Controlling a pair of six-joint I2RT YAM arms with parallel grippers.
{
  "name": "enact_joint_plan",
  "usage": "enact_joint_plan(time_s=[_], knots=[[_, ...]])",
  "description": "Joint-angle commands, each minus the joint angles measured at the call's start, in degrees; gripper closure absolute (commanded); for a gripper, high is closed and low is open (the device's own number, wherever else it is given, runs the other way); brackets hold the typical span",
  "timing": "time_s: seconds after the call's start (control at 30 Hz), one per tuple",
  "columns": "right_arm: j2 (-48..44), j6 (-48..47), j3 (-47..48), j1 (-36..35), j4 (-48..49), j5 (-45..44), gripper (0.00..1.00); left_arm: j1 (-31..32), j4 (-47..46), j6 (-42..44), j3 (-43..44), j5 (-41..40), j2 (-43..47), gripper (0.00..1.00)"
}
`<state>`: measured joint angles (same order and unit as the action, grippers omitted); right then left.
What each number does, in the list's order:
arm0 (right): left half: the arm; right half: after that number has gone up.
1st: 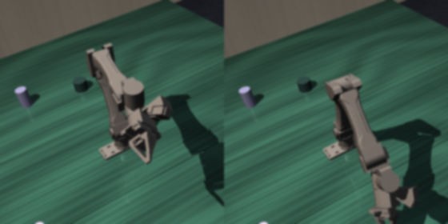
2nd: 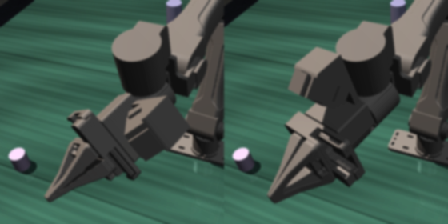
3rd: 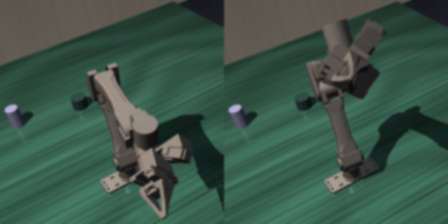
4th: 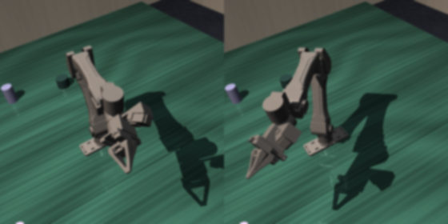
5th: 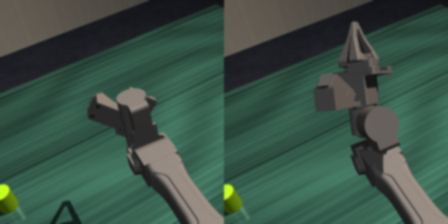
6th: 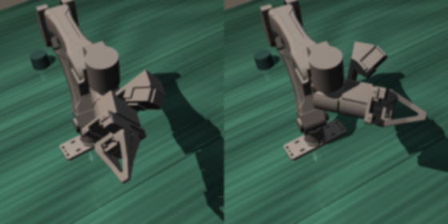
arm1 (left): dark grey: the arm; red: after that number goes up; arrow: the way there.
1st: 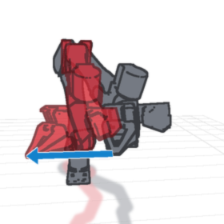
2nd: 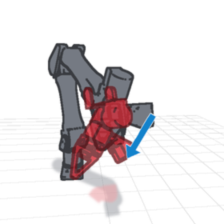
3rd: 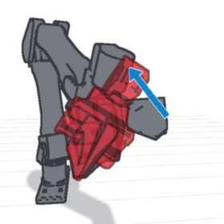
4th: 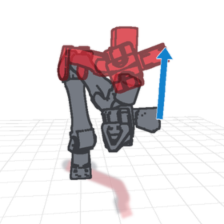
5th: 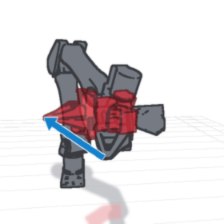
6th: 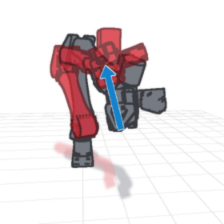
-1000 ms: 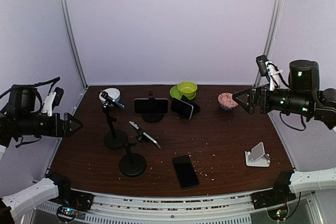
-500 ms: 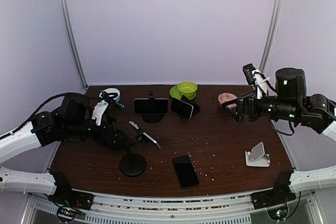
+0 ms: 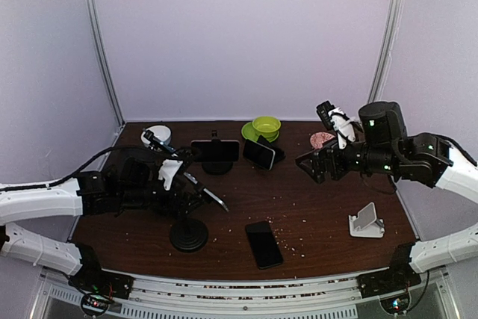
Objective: Remove the phone from the phone stand
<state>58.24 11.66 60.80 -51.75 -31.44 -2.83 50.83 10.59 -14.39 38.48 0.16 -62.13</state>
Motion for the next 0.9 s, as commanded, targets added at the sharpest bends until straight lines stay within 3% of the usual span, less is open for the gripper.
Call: enact_joint_plan(time_s=[0.0,0.3,0.6,0.87], knots=[[0.4,-1.0,0.2,-0.8,1.6,-0.3,0.00,0.5,-4.3,2.1,1.5,-2.3,-1.9,0.21],[1.5,0.2,0.3,-1.9,1.4,-1.0,0.00,2.6,-2.9,3.0,4.5,-2.7,-8.1,0.25],[-0.3,1.3,-1.6,-2.8,1.8,-2.0,0.00,3.6,-1.0,2.4,7.0,-8.8,-12.4,0.31],[-0.5,0.1,-1.8,-3.0,1.6,-2.3,0.00,3.6,1.3,4.7,10.2,-9.5,-15.3,0.46]])
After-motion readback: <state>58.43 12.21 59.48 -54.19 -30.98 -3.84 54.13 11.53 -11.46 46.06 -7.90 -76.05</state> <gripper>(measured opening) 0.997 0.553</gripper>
